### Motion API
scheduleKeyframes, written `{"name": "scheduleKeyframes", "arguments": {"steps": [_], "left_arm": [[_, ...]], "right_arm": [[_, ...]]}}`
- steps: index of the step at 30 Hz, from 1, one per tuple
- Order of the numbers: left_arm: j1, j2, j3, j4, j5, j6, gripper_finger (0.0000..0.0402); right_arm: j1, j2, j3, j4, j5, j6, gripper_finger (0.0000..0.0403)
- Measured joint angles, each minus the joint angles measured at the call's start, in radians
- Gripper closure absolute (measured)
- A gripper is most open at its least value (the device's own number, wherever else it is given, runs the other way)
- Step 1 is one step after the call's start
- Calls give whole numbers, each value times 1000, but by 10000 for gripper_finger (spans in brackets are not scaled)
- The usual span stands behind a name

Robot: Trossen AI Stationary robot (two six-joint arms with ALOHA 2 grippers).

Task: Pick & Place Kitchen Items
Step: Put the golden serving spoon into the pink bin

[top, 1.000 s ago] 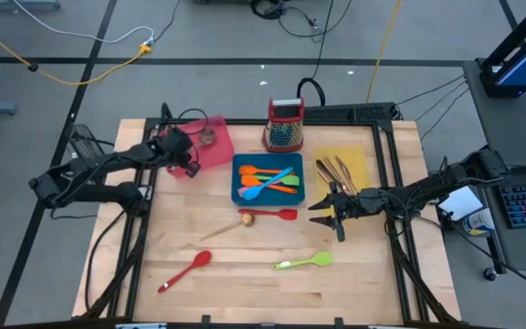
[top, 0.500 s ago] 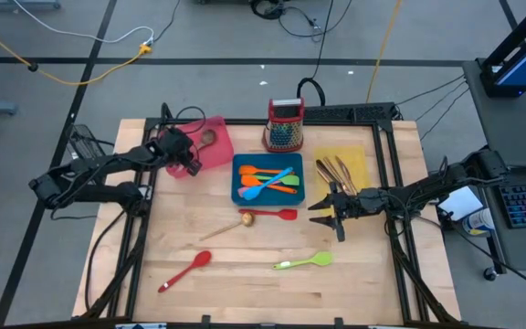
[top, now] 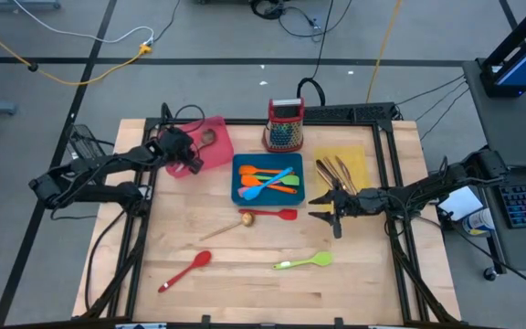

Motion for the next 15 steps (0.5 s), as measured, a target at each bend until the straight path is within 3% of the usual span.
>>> {"name": "scheduleKeyframes", "arguments": {"steps": [8, 15], "left_arm": [[-8, 0, 0, 110, 68, -20, 321], [-56, 0, 0, 336, 161, -2, 321]], "right_arm": [[0, 0, 0, 1, 0, 0, 243], [0, 0, 0, 1, 0, 56, 243]]}}
